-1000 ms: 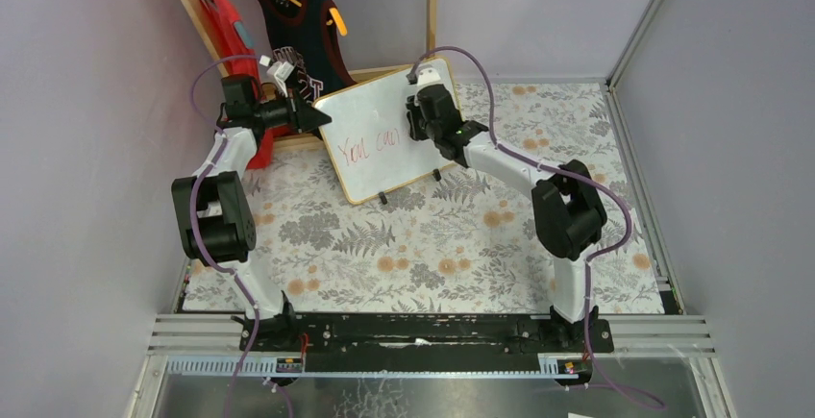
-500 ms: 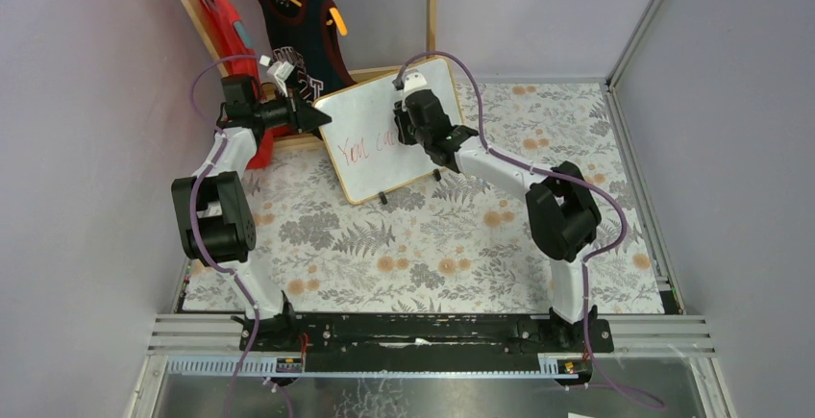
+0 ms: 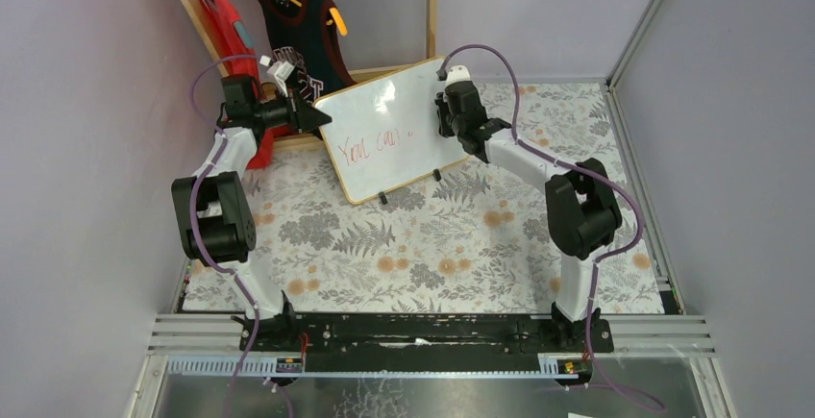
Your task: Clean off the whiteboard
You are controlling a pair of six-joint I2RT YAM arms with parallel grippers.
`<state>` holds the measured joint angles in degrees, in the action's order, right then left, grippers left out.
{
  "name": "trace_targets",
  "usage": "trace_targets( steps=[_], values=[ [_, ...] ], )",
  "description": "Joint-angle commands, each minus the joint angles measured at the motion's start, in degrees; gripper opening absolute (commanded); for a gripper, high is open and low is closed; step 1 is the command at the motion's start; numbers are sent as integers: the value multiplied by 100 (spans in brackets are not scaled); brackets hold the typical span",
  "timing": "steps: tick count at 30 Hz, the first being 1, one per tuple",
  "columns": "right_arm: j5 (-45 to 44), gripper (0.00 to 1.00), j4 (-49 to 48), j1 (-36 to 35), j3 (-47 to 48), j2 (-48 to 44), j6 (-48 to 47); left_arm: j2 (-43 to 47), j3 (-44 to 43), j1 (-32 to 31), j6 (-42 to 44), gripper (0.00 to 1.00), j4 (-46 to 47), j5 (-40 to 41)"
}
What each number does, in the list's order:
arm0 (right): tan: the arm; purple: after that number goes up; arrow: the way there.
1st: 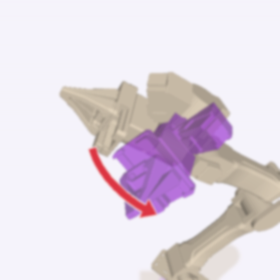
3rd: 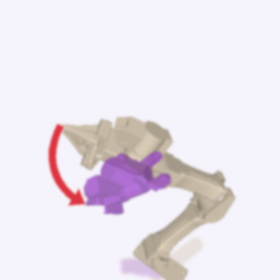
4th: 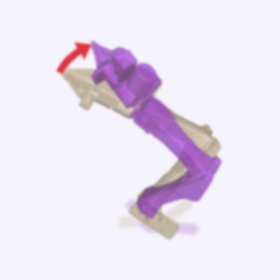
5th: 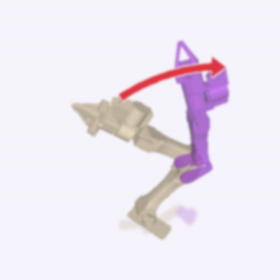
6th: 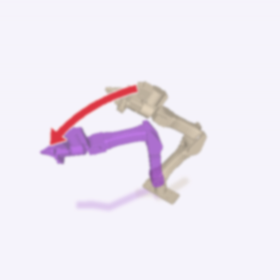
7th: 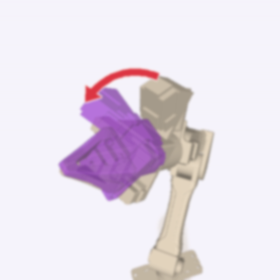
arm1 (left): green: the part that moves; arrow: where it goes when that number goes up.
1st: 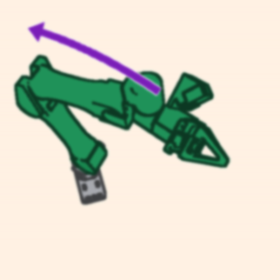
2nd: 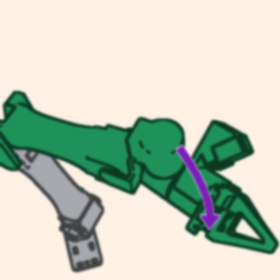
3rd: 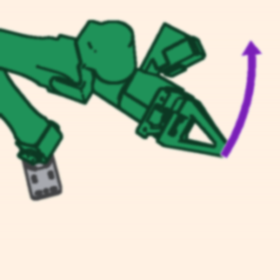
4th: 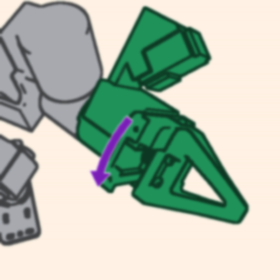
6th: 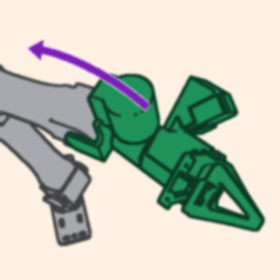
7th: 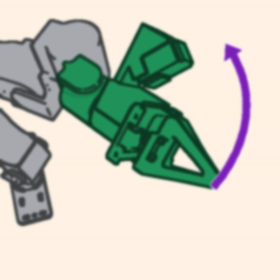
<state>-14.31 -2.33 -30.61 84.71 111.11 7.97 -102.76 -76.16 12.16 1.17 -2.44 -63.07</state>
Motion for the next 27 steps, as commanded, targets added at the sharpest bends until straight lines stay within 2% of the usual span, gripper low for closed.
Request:
trace_targets(
  steps=[1,17,23,27],
  values=[
    [38,0,-104,-52,-19,-223,60,-48,170,31,694,0,-236,770],
    [-16,0,-205,-1286,337,127,442,-11,158,32,632,0,-228,743],
    [-337,0,-135,-1290,426,227,233,-3,188,26,626,0,-200,740],
    [-346,0,-182,-954,146,43,259,3,193,29,643,0,-196,763]
  ],
)
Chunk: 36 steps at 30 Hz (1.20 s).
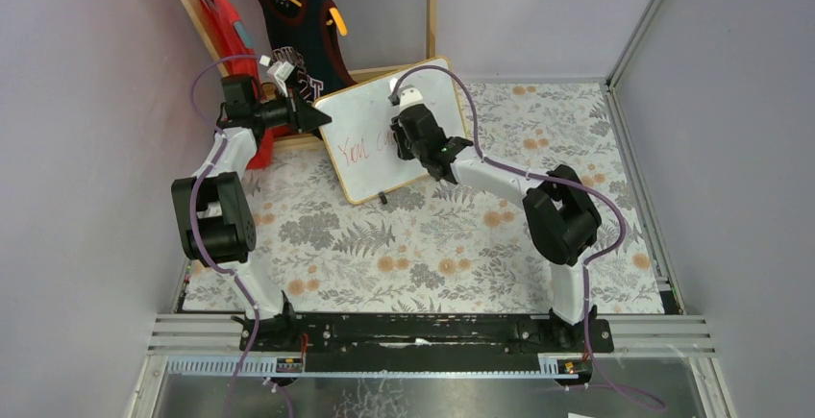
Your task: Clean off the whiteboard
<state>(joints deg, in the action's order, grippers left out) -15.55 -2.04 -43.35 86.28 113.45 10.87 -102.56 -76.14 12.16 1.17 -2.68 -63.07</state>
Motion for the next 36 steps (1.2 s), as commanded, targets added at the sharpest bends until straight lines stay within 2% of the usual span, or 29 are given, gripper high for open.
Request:
trace_targets(
  steps=[1,9,15,26,36],
  values=[
    [-227,0,-241,423,-90,-251,-29,-27,188,30,636,0,-172,758],
    [-343,0,-317,1064,-545,-621,-132,-38,201,30,639,0,-170,756],
    [-161,0,-374,1107,-602,-707,-77,-36,205,30,650,0,-170,763],
    [-170,0,-232,74,350,-21,57,-13,242,32,623,0,-170,739],
    [54,0,-108,-517,1297,608,189,31,286,18,625,0,-168,737]
  ],
)
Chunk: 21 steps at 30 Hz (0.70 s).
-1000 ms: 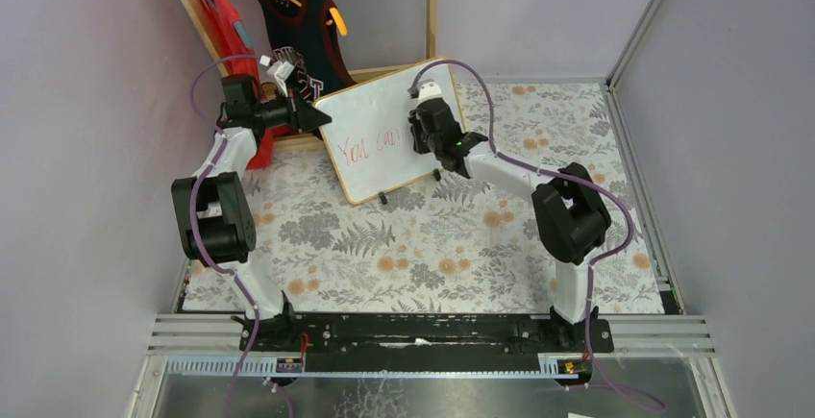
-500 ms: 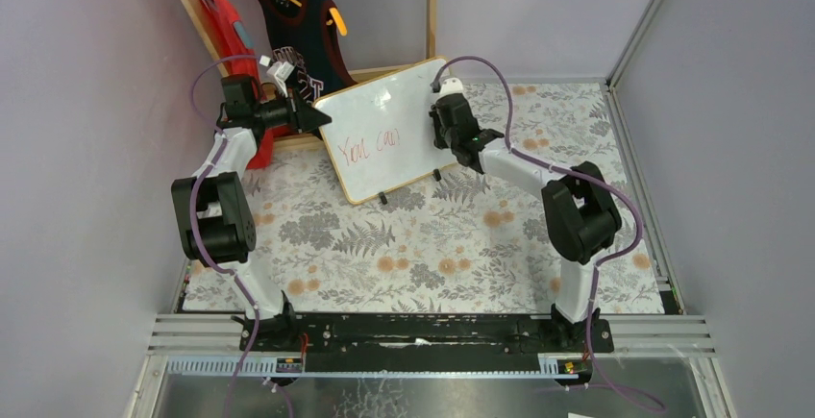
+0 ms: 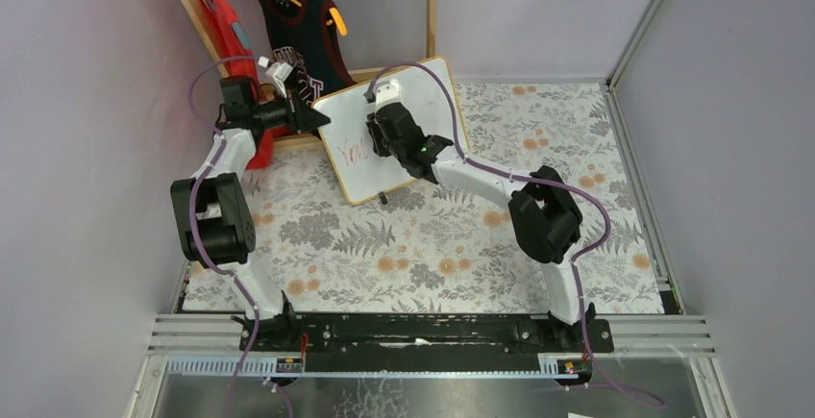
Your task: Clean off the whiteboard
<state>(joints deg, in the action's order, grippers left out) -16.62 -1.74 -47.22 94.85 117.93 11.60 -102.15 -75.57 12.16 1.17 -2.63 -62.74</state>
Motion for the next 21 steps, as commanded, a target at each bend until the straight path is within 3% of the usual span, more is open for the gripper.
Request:
trace_targets(
  steps=[1,11,21],
  values=[
    [155,0,-116,-144,482,203,107,-8,236,22,624,0,-171,703],
    [-507,0,17,-37,317,243,-298,-7,280,20,665,0,-172,727],
    [-607,0,-165,791,-704,-417,-246,-19,242,21,676,0,-190,737]
  ],
)
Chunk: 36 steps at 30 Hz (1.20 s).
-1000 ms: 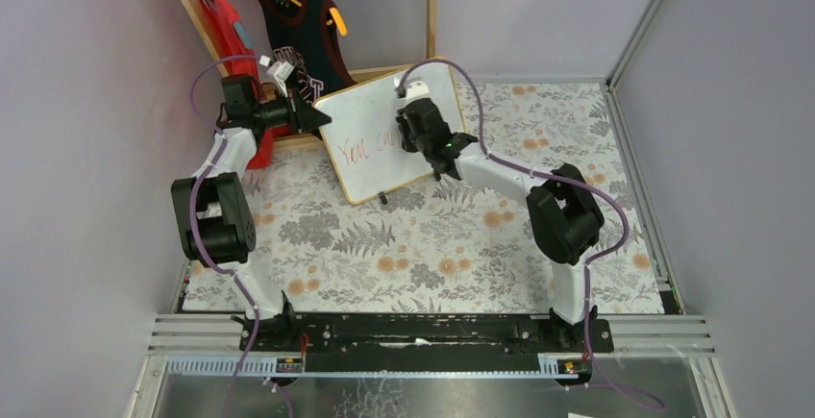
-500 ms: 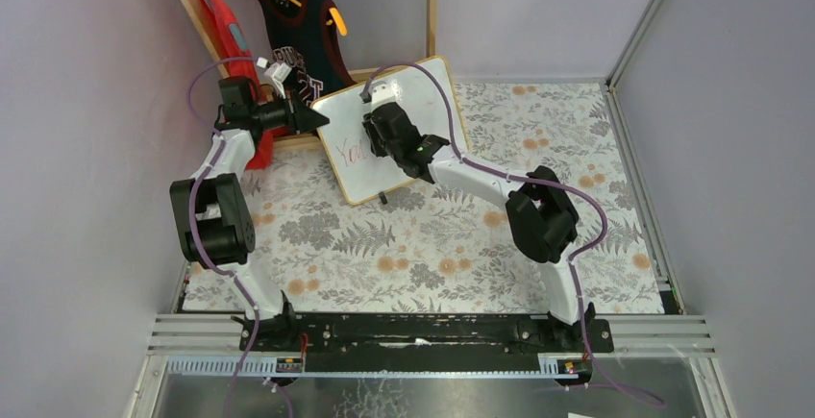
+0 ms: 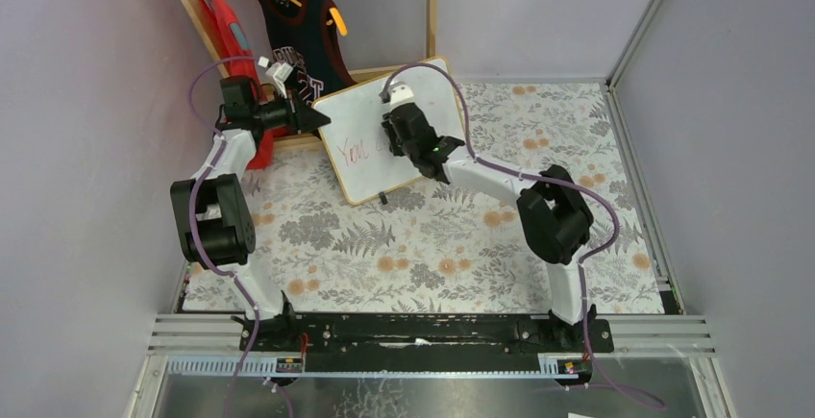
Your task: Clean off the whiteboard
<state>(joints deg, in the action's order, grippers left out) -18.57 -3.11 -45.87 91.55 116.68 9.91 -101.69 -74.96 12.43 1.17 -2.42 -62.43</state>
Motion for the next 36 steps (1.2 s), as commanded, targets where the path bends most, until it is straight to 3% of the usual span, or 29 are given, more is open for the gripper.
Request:
trace_targets(
  steps=[1,11,21,36],
  values=[
    [-412,0,-58,762,-482,-379,-74,-72,176,-6,676,0,-207,699],
    [-28,0,3,932,-500,-503,48,-98,192,-4,674,0,-213,699],
    [-4,0,-24,253,-243,-277,413,-79,205,-8,681,0,-222,695],
    [245,0,166,-484,916,510,698,-72,243,-27,671,0,-211,697]
  ],
)
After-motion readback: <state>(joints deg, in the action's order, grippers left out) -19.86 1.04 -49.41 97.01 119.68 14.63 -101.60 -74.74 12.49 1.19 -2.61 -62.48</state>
